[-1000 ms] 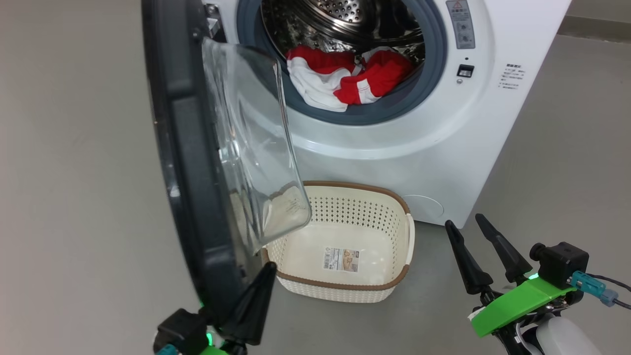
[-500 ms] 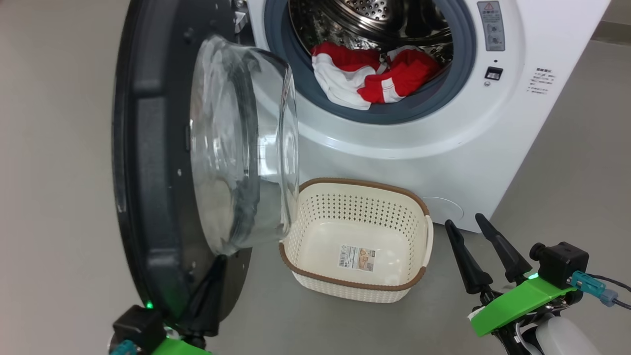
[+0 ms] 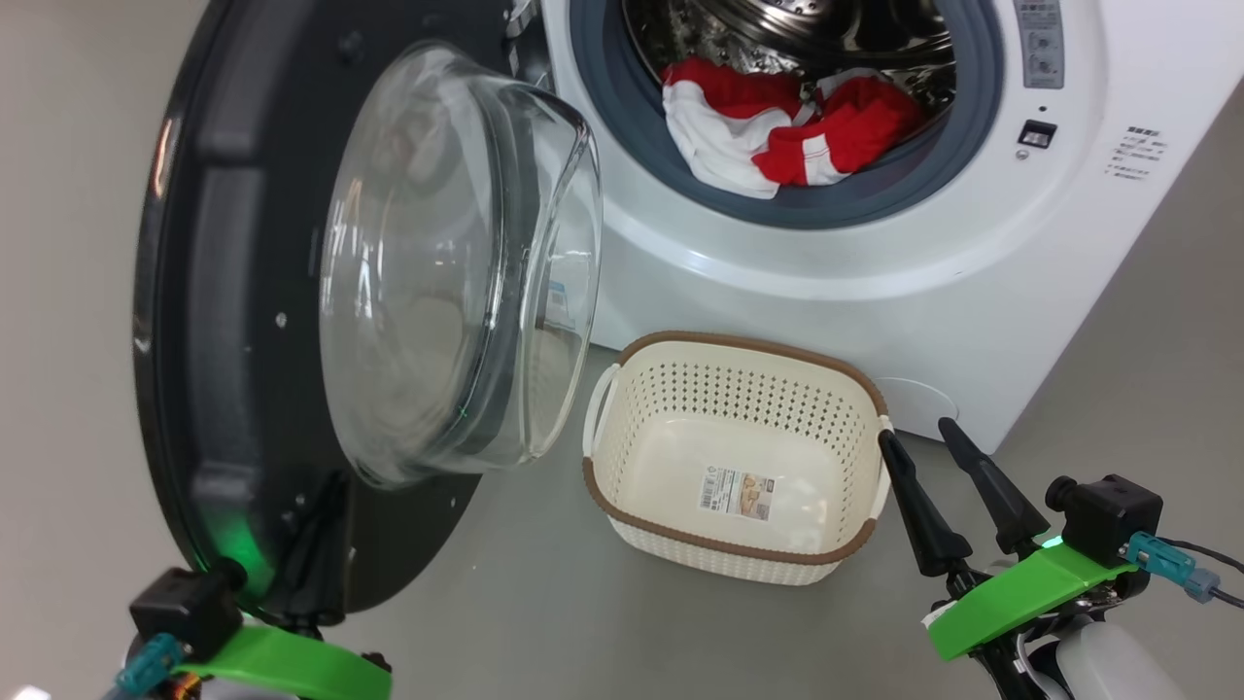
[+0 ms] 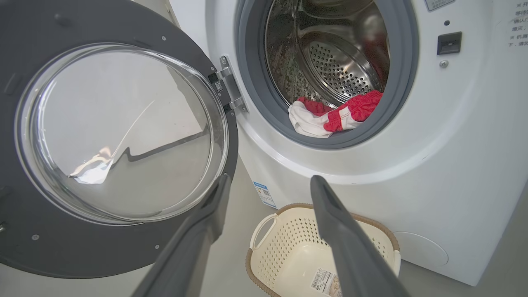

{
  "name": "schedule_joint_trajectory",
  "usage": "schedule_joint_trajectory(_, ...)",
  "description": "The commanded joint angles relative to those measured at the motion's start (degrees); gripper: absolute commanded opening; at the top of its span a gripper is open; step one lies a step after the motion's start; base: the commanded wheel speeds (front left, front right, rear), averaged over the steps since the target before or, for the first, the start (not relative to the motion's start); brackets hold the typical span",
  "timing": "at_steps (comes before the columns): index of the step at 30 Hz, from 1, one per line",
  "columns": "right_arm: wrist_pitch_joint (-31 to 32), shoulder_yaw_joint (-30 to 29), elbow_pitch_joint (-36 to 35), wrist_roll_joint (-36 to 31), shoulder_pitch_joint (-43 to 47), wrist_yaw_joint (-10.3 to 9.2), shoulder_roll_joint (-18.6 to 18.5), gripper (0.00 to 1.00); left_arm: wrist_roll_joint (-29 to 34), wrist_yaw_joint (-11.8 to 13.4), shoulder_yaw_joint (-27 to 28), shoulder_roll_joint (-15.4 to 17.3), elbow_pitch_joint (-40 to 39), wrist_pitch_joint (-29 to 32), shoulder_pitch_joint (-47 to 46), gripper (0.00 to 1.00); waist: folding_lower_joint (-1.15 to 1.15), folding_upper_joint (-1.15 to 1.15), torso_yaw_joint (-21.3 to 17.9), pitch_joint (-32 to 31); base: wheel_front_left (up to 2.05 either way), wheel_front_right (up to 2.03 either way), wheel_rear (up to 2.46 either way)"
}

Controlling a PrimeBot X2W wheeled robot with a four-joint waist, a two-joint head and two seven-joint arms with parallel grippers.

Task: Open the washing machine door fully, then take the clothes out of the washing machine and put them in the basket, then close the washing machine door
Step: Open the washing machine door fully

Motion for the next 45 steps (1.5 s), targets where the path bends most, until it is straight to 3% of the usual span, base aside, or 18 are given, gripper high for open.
schedule_joint_trajectory(1, -0.69, 0.96, -1.43, -0.32, -1.64, 0.09, -0.06, 1.00, -0.39, 0.87, 3.23, 2.27, -0.65, -0.17, -3.19, 0.00, 0.00, 0.00, 0.77, 0.80, 0.00, 0.00, 0.00)
schedule_joint_trajectory(17, -0.69, 1.55, -1.58, -0.51, -4.18, 0.09, -0.36, 1.00, -2.64, -0.16, 7.97, 7.77, 10.00, 0.44, -11.69, 0.00, 0.00, 0.00, 3.70, 5.72, 0.00, 0.00, 0.00)
schedule_joint_trajectory(35, -0.69, 2.40, -1.21, -0.31, -6.55, 0.09, -0.87, 1.00, -2.57, -3.14, 7.74, 13.06, 29.82, 0.87, -26.24, 0.00, 0.00, 0.00, 4.03, 8.64, 0.00, 0.00, 0.00)
schedule_joint_trajectory(45, -0.69, 2.70, -0.89, -0.01, -6.33, 0.09, -0.98, 1.00, -2.60, -4.21, 6.54, 13.91, 38.29, -0.48, -30.83, 0.00, 0.00, 0.00, 3.42, 8.09, 0.00, 0.00, 0.00)
